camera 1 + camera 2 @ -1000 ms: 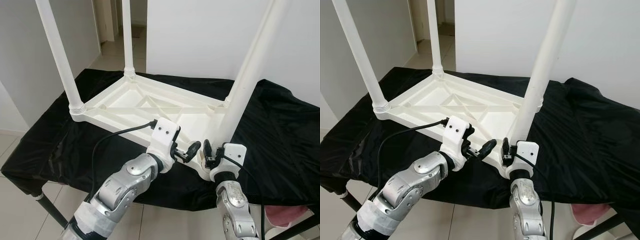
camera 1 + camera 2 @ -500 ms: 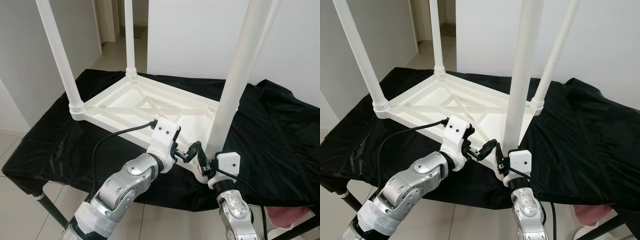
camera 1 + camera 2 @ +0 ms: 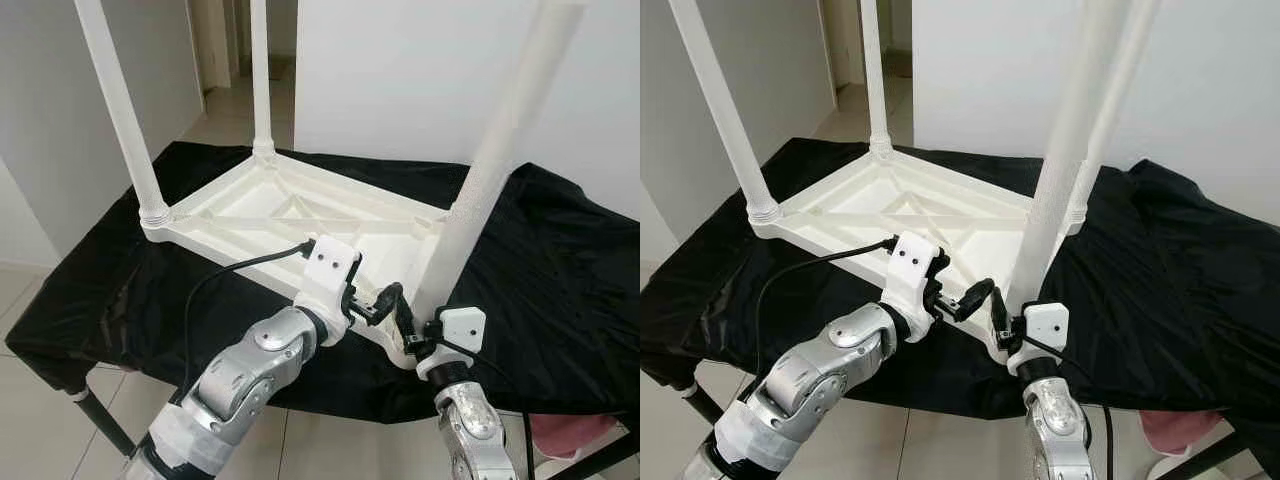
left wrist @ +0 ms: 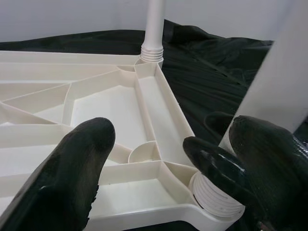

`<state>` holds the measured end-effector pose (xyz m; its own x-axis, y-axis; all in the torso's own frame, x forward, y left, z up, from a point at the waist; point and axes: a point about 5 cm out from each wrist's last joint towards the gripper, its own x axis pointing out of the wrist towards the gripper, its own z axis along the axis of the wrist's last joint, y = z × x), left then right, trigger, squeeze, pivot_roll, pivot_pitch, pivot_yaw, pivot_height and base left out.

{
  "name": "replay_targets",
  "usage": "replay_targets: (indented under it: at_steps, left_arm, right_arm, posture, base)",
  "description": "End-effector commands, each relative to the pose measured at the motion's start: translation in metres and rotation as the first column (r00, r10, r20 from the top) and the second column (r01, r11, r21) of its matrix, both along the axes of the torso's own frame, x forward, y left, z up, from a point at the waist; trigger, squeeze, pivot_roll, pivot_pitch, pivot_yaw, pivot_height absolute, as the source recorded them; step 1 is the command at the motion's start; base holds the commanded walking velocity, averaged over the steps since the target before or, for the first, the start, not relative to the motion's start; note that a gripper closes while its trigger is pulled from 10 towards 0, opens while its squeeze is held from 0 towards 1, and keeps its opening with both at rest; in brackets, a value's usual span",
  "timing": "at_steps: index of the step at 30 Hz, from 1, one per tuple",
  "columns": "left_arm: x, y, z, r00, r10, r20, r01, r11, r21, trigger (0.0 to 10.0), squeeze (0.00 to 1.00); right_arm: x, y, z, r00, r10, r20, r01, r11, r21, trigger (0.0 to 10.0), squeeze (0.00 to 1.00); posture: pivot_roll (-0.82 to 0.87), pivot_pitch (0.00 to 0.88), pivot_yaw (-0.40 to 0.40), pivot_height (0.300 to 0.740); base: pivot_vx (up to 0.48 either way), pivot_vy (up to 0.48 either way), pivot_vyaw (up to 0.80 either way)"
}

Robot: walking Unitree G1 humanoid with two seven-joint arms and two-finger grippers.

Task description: Building children table

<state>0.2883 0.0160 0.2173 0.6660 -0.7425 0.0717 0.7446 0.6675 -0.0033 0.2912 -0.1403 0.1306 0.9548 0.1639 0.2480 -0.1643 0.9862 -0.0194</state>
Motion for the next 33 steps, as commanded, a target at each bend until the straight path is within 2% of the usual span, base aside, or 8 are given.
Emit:
replay_targets:
  at_steps: [1, 11, 15, 17, 19, 20, 25, 33]
  left_arm:
    - [-0.008, -0.006, 0.003, 0.987, -0.161, 0.019, 0.161, 0.987, 0.018, 10.0, 0.0]
    - [-0.008, -0.005, 0.003, 0.988, -0.156, 0.017, 0.156, 0.988, 0.018, 10.0, 0.0]
    - [-0.008, -0.004, 0.003, 0.988, -0.154, 0.017, 0.154, 0.988, 0.017, 10.0, 0.0]
    - [-0.008, -0.004, 0.003, 0.988, -0.154, 0.018, 0.154, 0.988, 0.017, 10.0, 0.0]
    - [-0.008, -0.004, 0.003, 0.988, -0.153, 0.018, 0.153, 0.988, 0.017, 10.0, 0.0]
    - [-0.008, -0.004, 0.003, 0.988, -0.153, 0.018, 0.153, 0.988, 0.017, 10.0, 0.0]
    - [-0.007, -0.004, 0.003, 0.988, -0.152, 0.017, 0.151, 0.988, 0.016, 10.0, 0.0]
    - [-0.007, -0.004, 0.004, 0.988, -0.152, 0.017, 0.152, 0.988, 0.017, 10.0, 0.0]
  right_arm:
    - [-0.008, 0.003, -0.056, 0.948, 0.034, -0.316, -0.028, 0.999, 0.023, 10.0, 0.0]
    - [-0.007, 0.005, -0.056, 0.946, 0.046, -0.322, -0.048, 0.999, 0.0, 10.0, 0.0]
    - [-0.009, 0.008, -0.05, 0.961, 0.036, -0.273, -0.049, 0.998, -0.041, 10.0, 0.0]
    - [-0.012, 0.008, -0.048, 0.967, -0.012, -0.253, 0.01, 1.0, -0.01, 10.0, 0.0]
    - [-0.012, 0.001, -0.047, 0.959, -0.142, -0.245, 0.146, 0.989, -0.002, 10.0, 0.0]
    - [-0.012, 0.001, -0.047, 0.959, -0.142, -0.245, 0.146, 0.989, -0.002, 10.0, 0.0]
    - [-0.014, -0.008, -0.045, 0.888, -0.393, -0.237, 0.404, 0.915, -0.004, 10.0, 0.0]
    - [-0.011, -0.012, -0.045, 0.868, -0.42, -0.264, 0.443, 0.896, 0.031, 10.0, 0.0]
  posture:
    - [0.0, 0.119, 0.004, 0.74]
    - [0.01, 0.123, 0.002, 0.74]
    - [0.0, 0.124, 0.001, 0.74]
    - [0.0, 0.125, 0.001, 0.74]
    - [0.0, 0.126, 0.0, 0.74]
    - [0.0, 0.126, 0.0, 0.74]
    - [0.0, 0.13, 0.001, 0.74]
    - [0.0, 0.134, 0.004, 0.74]
  base:
    - [0.0, 0.0, 0.0]
    - [0.0, 0.0, 0.0]
    - [0.0, 0.0, 0.0]
    - [0.0, 0.0, 0.0]
    - [0.0, 0.0, 0.0]
    - [0.0, 0.0, 0.0]
    - [0.0, 0.0, 0.0]
    - [0.0, 0.0, 0.0]
